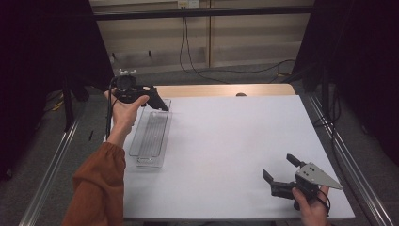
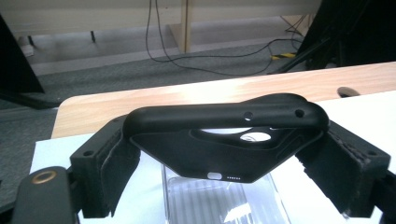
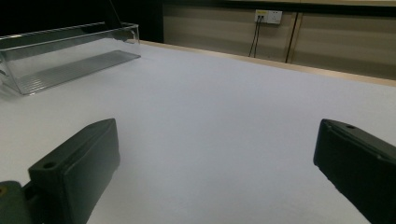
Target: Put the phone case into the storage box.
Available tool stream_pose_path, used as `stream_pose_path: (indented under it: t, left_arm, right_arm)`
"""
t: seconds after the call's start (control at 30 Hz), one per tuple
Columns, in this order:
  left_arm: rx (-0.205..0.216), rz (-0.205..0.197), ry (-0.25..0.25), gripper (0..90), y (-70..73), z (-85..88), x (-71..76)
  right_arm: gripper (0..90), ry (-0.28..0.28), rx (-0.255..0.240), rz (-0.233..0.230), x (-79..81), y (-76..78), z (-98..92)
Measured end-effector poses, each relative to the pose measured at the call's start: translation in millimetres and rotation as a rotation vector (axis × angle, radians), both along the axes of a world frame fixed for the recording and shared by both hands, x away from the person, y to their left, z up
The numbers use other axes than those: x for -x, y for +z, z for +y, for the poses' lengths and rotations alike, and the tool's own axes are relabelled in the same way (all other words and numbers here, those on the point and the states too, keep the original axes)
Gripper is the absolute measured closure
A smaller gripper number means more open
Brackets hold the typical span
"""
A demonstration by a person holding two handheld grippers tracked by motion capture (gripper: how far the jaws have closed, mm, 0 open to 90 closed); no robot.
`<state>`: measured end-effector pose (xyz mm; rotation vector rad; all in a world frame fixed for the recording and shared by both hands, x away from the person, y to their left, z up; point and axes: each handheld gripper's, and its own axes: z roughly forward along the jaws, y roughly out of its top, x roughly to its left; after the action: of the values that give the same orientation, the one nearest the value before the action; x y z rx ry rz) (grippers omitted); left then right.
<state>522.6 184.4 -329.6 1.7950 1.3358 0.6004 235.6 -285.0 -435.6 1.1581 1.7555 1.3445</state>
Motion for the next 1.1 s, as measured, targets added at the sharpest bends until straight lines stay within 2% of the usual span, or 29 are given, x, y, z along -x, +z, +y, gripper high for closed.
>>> stream_pose_path:
  t: [0.27, 0.53, 0.83, 0.97, 1.1]
  left_arm:
    - [-0.012, -0.009, 0.022, 14.7, -6.1, -4.0, -3.5]
    - [-0.029, 0.011, 0.034, 14.6, -13.1, -9.1, -6.1]
    - [-0.037, 0.012, 0.042, 14.5, -21.5, -11.3, -8.8]
    - [-0.061, 0.010, 0.034, 14.4, -23.7, -14.0, -8.7]
    - [-0.049, 0.008, 0.047, 14.3, -27.2, -14.7, -9.9]
  right_arm:
    - [0.2, 0.000, 0.000, 0.001, 0.0, 0.0, 0.0]
    - [0.2, 0.004, 0.002, -0.001, 0.3, -0.1, 0.1]
    - [0.1, 0.004, 0.002, -0.002, 0.5, 0.0, 0.2]
    - [0.0, 0.002, -0.002, -0.003, 0.9, 0.2, -0.1]
    - [0.1, 0.005, 0.000, -0.004, 1.1, 0.3, 0.0]
